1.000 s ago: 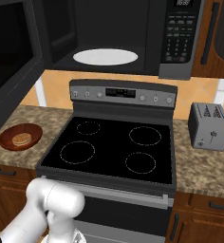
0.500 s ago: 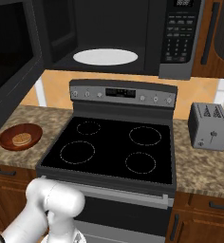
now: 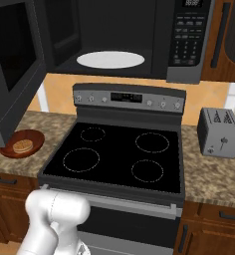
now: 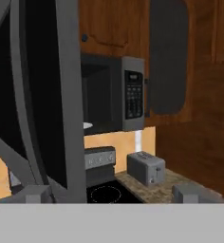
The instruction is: Open the microwave, place the bowl with waffle inside the microwave, then close the microwave door and turn it on.
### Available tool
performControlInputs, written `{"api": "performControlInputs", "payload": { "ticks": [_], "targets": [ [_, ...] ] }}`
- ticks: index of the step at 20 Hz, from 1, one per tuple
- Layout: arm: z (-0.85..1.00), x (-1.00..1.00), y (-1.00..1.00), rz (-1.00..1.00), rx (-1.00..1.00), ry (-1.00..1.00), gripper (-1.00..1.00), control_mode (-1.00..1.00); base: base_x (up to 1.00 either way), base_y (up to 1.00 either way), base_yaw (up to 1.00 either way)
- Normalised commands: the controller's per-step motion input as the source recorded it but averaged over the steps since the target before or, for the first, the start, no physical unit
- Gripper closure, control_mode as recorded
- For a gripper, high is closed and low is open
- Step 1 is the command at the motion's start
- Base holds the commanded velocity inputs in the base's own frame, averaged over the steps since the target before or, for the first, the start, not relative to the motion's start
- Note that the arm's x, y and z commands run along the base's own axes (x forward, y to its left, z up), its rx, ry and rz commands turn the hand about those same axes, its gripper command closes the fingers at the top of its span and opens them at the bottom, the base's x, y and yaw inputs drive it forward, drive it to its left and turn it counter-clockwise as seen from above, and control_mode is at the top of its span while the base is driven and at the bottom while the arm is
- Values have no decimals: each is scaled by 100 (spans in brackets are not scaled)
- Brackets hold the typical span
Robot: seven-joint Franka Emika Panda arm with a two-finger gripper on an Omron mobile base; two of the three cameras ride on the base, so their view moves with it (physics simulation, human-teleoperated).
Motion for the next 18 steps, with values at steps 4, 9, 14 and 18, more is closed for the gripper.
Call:
{"api": "performControlInputs", "payload": {
  "ticks": [4, 9, 14, 18],
  "targets": [
    [-5, -57, -19, 82, 4, 1, -100, -100, 0, 0, 0],
    [0, 5, -11, 82, 11, 8, -100, -100, 0, 0, 0],
    [0, 39, -32, 73, 14, 0, -100, -100, 0, 0, 0],
    [0, 33, -58, 63, 13, 0, -100, -100, 0, 0, 0]
  ]
}}
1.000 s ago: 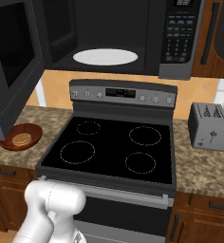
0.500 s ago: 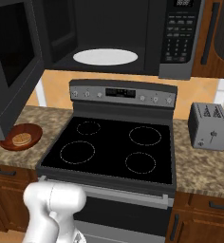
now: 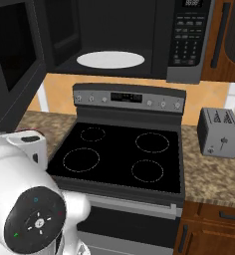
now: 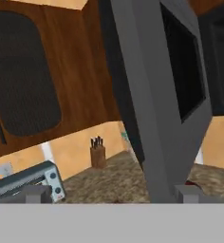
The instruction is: Open the microwave, place the bowl with waffle inside the microwave, then close the microwave door and turn it on.
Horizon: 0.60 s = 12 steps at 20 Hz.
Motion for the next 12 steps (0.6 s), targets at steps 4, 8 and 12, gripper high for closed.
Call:
{"api": "performControlInputs", "payload": {
  "ticks": [4, 8, 12],
  "targets": [
    [-15, 87, -49, 47, 14, 0, -100, -100, 0, 0, 0],
    [-21, 100, -9, 36, 11, 0, -100, -100, 0, 0, 0],
    [-2, 100, 8, 24, 11, 0, -100, -100, 0, 0, 0]
  ]
}}
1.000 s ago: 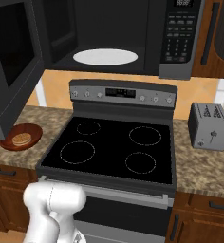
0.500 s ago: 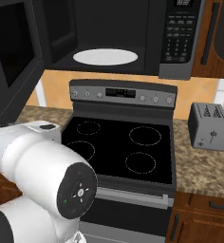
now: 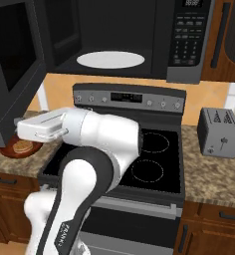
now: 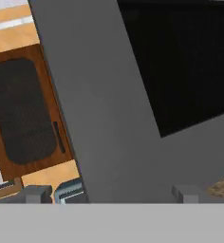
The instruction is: Open the microwave, place the bowl with waffle inside the microwave, then close the microwave door and turn it on.
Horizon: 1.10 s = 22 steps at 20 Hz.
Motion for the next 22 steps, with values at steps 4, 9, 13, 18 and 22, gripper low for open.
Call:
{"api": "performControlInputs", "payload": {
  "ticks": [4, 9, 13, 18, 22],
  "targets": [
    [1, 52, 72, 5, 2, 0, -100, -100, 0, 0, 0],
    [0, 13, 100, 0, -6, 0, -100, -100, 0, 0, 0],
    [0, 0, 99, 1, -8, 0, -100, -100, 0, 0, 0],
    [1, 0, 74, 1, -2, 0, -100, -100, 0, 0, 0],
    [2, 9, 26, -3, 0, 12, -100, -100, 0, 0, 0]
  ]
}}
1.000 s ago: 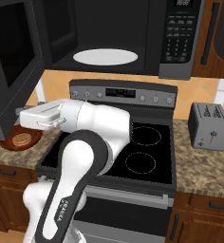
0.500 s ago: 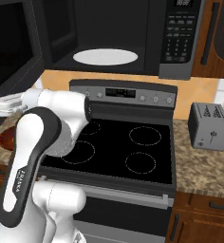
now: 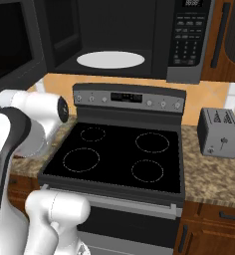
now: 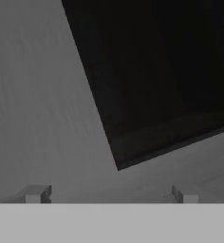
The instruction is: Open the microwave, place the bowl with waffle inside the microwave, then close the microwave door and turn it on.
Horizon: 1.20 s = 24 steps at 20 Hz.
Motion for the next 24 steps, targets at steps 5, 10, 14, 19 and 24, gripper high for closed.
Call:
{"api": "performControlInputs", "payload": {
  "ticks": [5, 10, 14, 19, 24],
  "targets": [
    [11, 4, -42, -2, 3, 44, -100, -100, 0, 0, 0],
    [-35, 48, -83, -5, 7, 53, -100, -100, 0, 0, 0],
    [-97, 70, -40, -13, -10, 21, -100, -100, 0, 0, 0],
    [-95, 91, 10, -2, -26, 16, -100, -100, 0, 0, 0],
    [-66, 93, 24, 0, -31, 29, -100, -100, 0, 0, 0]
  ]
}}
